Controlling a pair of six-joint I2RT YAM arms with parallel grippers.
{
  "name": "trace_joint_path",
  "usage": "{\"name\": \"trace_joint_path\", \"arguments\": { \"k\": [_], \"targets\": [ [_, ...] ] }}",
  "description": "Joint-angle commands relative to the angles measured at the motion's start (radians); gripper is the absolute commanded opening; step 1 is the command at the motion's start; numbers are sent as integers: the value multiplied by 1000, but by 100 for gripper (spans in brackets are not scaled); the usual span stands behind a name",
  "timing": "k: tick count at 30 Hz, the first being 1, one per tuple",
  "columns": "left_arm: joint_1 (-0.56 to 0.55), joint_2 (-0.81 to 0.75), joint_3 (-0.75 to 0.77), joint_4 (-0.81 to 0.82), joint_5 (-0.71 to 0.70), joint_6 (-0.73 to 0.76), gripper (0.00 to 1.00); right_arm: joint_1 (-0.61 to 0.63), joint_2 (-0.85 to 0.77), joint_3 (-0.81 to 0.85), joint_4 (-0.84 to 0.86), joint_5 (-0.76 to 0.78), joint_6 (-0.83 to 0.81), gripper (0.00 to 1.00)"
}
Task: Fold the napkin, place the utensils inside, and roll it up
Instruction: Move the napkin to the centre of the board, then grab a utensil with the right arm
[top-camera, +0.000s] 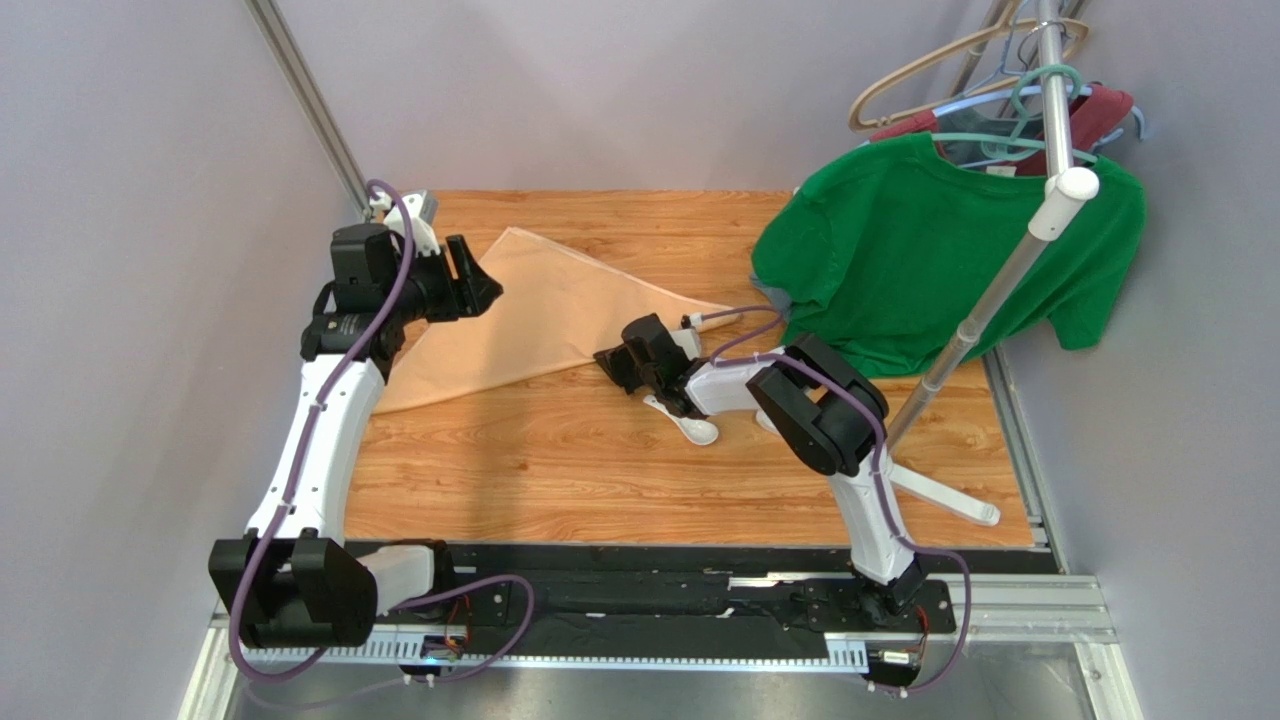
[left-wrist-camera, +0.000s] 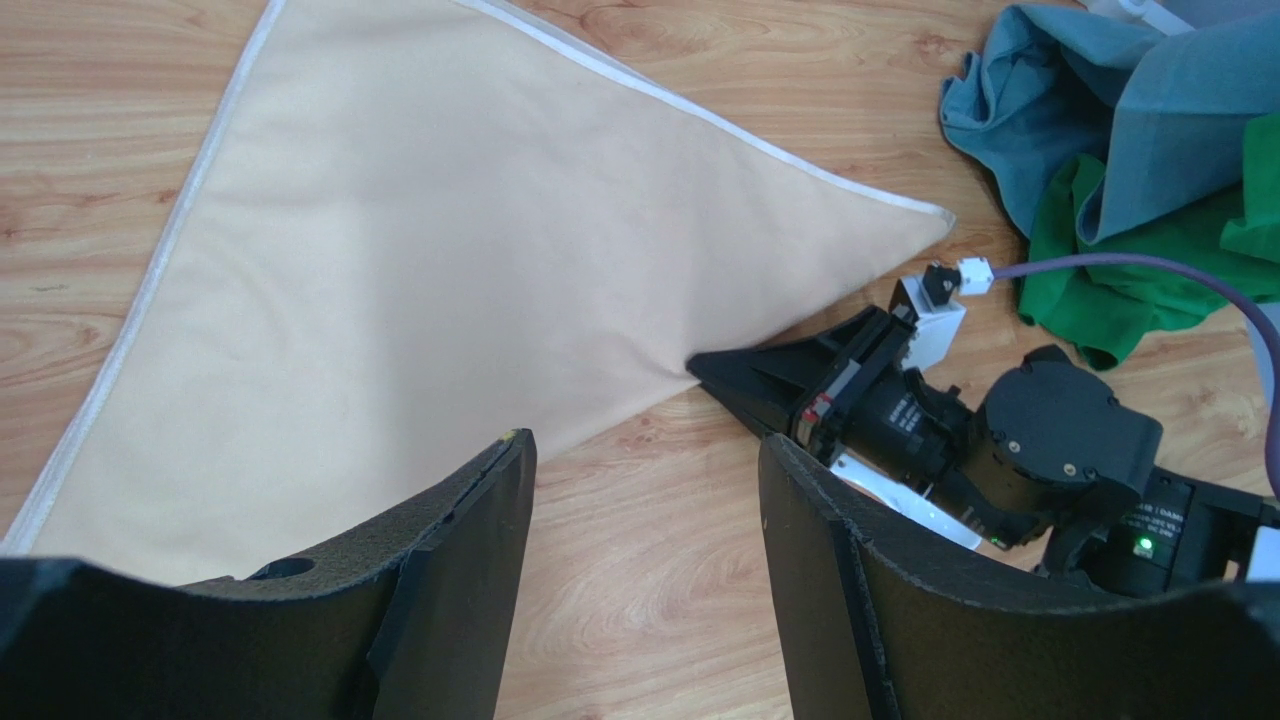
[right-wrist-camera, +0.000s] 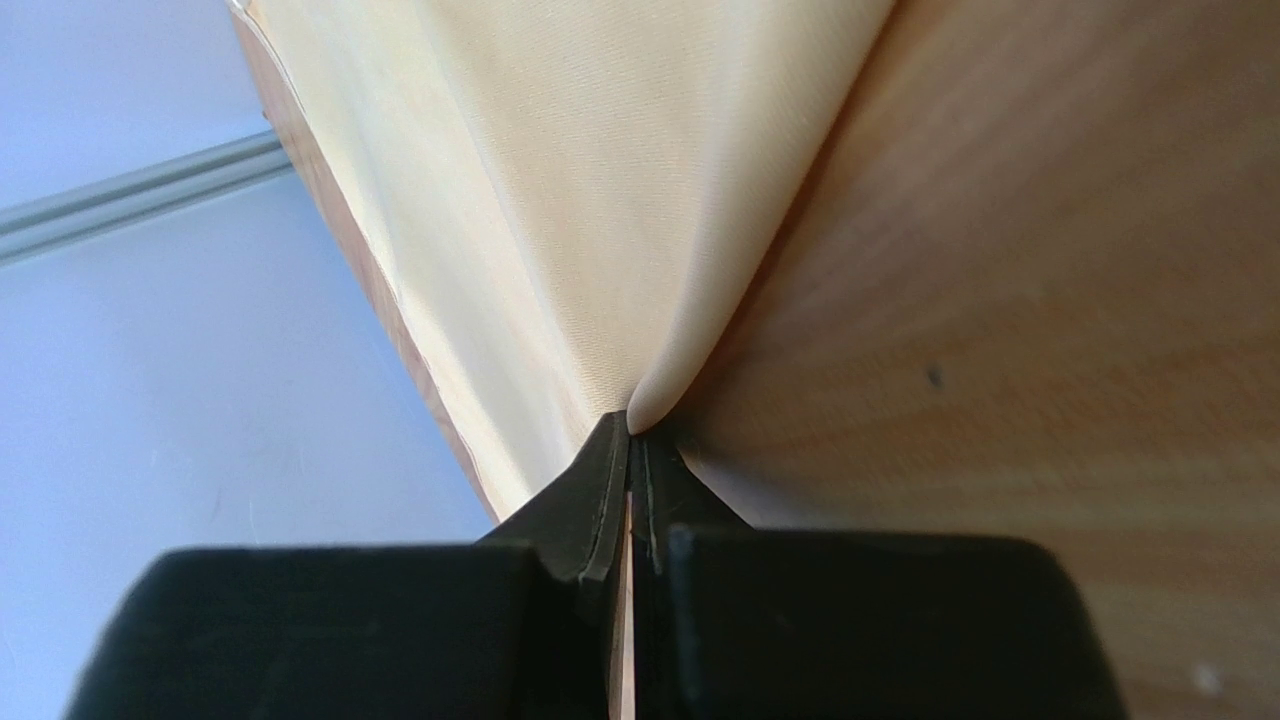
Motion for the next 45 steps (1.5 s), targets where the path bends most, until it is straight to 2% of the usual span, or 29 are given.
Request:
{"name": "trace_joint_path", "arguments": {
  "k": [1,17,24,26,27,30,33,37,39,40,41,44,45],
  "targets": [
    [8,-30,0,31,-3,3,65,20,-13,-96,-123,-20,-58,0],
    [10,-35,-3,28,-18,9,65,70,-133,-304,-63,-46,-52,0],
    [10,-35,-2,27,-20,11,65,94,-165,-293,-89,-28,-110,1],
    [11,-33,-2,27,-15,10,65,94,-180,-282,-104,-23,-142,12],
    [10,-33,-3,28,-12,8,65,94,-188,-270,-106,-20,-182,32],
    [11,-27,0,28,3,5,66,100,-254,-259,-115,-14,-263,57],
    [10,-29,1,26,5,8,66,118,-361,-278,-89,-41,-404,65],
    [11,-50,1,30,-6,16,66,148,-539,-345,-123,-70,-568,67],
    [8,-61,0,39,11,11,66,136,-646,-377,-137,-127,-723,67],
    [10,-70,-3,46,26,14,66,128,-674,-368,-228,-138,-804,67],
    [6,-75,-3,45,44,14,71,120,-705,-354,-286,-141,-967,67],
    [6,-116,-9,43,22,22,71,100,-754,-258,-540,-126,-1234,66],
    [6,-127,-13,42,8,26,72,100,-753,-223,-599,-101,-1392,67]
  ]
}}
